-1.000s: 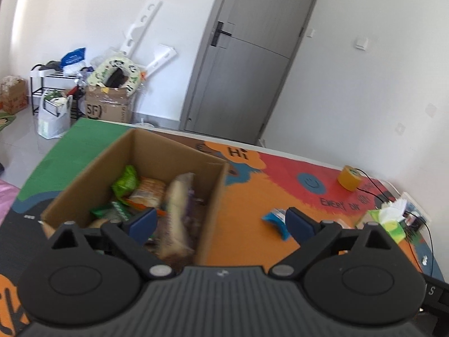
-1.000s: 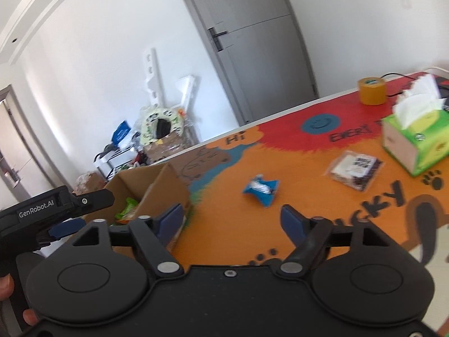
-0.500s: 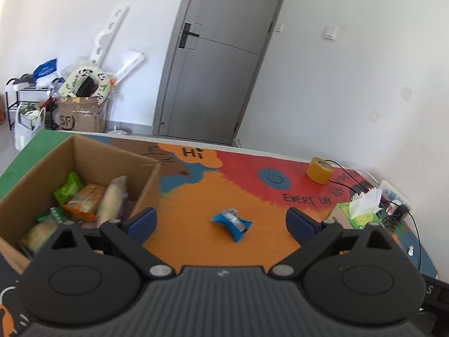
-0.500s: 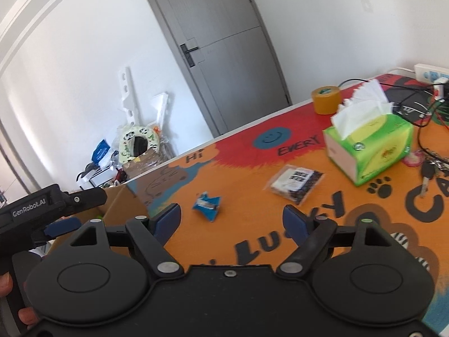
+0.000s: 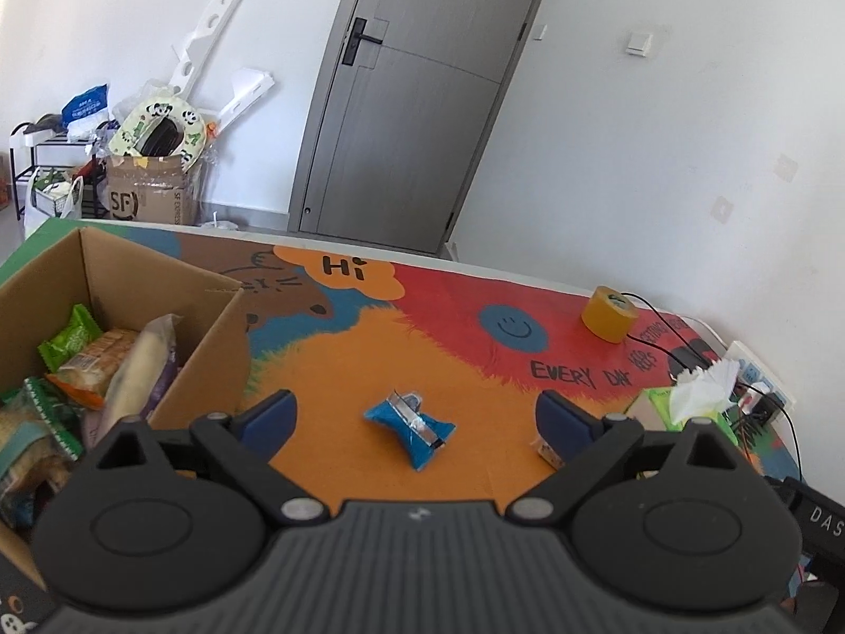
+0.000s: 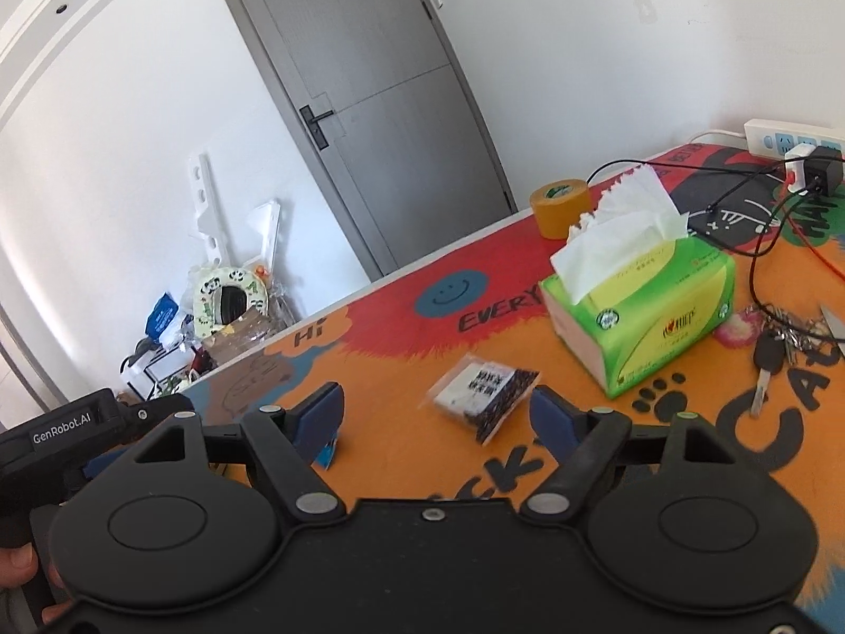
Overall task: Organize snacks
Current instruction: 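Withdraw both grippers from the box toward the blue and black-white packets, then grasp the blue packet with the left gripper while the right grasps the black-and-white packet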
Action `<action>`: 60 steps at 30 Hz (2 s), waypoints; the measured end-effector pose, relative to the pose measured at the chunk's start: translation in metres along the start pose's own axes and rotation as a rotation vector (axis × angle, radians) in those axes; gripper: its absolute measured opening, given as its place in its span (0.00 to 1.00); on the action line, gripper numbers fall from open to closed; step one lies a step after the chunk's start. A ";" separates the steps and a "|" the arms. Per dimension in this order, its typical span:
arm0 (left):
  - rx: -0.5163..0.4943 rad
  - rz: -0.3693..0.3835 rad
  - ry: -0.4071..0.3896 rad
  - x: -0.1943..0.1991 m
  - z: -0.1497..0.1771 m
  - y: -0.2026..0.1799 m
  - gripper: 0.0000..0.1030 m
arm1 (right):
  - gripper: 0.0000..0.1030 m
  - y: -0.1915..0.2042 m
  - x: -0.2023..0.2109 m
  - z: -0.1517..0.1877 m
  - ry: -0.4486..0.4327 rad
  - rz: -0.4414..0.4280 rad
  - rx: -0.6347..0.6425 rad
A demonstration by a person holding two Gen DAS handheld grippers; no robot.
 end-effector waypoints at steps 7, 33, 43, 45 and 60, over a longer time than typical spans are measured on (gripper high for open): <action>-0.026 -0.037 0.013 -0.028 -0.002 -0.006 0.92 | 0.74 -0.015 -0.025 -0.002 0.017 0.002 -0.026; -0.029 -0.172 0.120 -0.136 0.012 -0.023 0.68 | 0.73 -0.025 -0.114 -0.026 0.111 0.000 0.067; 0.018 -0.138 0.143 -0.140 0.021 -0.013 0.26 | 0.72 -0.022 -0.130 -0.018 0.164 0.006 0.125; 0.015 -0.131 0.143 -0.139 0.021 -0.013 0.24 | 0.72 -0.020 -0.131 -0.015 0.183 0.003 0.121; 0.012 -0.081 0.153 -0.108 0.028 -0.007 0.23 | 0.33 -0.022 -0.104 0.016 0.232 -0.005 0.051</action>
Point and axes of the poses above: each gripper's, at about its wrist camera, not at the fingertips, and x roughly against the way its jaws point, y to its left, z to its underside, the point moved 4 cm from there along -x, roughly the way its jaws point, and after that the axes turned 4 degrees about -z, right-handed, at the moved point
